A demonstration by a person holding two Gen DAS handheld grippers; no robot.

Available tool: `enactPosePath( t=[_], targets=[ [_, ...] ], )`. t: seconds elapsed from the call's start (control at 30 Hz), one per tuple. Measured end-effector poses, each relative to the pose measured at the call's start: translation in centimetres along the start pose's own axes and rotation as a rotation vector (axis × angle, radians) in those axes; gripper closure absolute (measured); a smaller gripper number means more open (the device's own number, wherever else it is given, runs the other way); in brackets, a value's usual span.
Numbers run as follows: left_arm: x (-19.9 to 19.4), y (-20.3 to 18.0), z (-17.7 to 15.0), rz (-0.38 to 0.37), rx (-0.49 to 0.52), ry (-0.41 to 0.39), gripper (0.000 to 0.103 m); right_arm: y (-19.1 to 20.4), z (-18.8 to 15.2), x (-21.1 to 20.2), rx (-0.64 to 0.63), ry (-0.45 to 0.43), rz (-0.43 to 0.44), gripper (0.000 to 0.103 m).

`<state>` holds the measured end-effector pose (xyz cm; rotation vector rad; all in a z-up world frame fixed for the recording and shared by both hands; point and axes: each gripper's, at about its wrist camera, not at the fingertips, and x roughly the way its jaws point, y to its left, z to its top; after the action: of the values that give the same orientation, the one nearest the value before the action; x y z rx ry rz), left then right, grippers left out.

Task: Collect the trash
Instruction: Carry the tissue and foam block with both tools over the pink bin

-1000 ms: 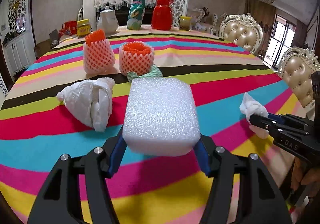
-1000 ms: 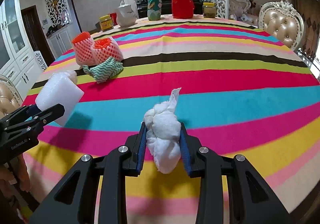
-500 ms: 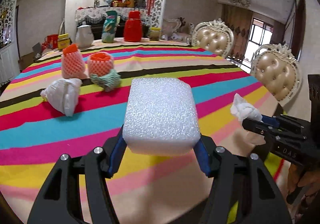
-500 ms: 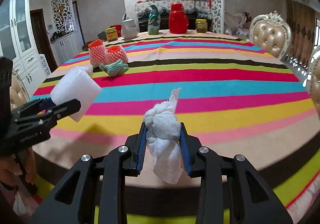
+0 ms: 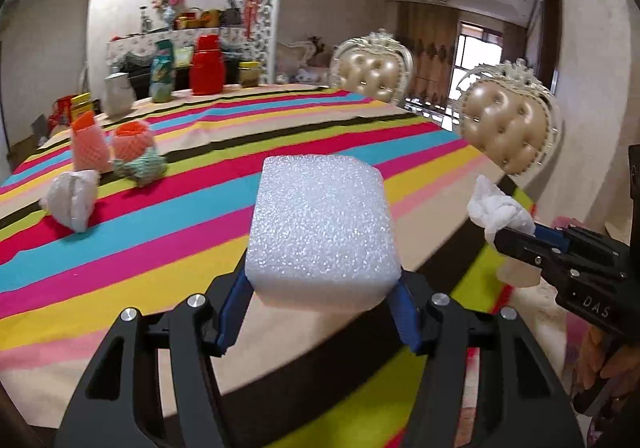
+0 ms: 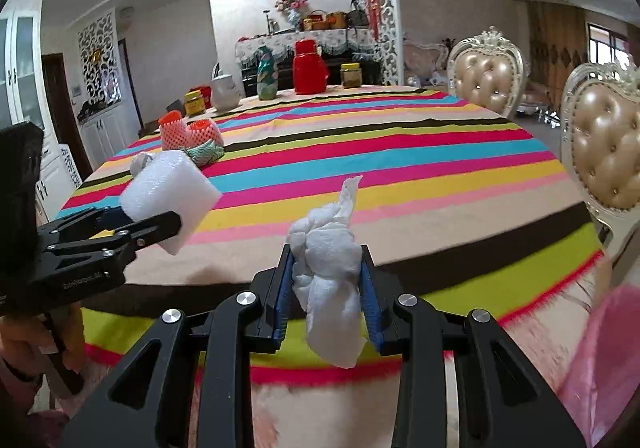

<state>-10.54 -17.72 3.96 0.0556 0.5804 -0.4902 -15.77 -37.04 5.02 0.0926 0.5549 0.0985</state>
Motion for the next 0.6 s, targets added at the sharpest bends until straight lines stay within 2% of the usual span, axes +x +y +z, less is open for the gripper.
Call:
enactPosePath(
  t=[0.5, 0.6],
  targets=[
    [-0.2, -9.0, -0.5, -0.149, 0.12, 0.01, 0.043, -4.9, -3.5, -6.3, 0.067, -0.063, -0.116, 0.069],
    [-0.2, -11.0, -0.4, -0.188, 0.151, 0.007, 0.043, -6.2, -4.3, -7.6, 0.083, -0.073, -0.173, 0.069]
  ],
)
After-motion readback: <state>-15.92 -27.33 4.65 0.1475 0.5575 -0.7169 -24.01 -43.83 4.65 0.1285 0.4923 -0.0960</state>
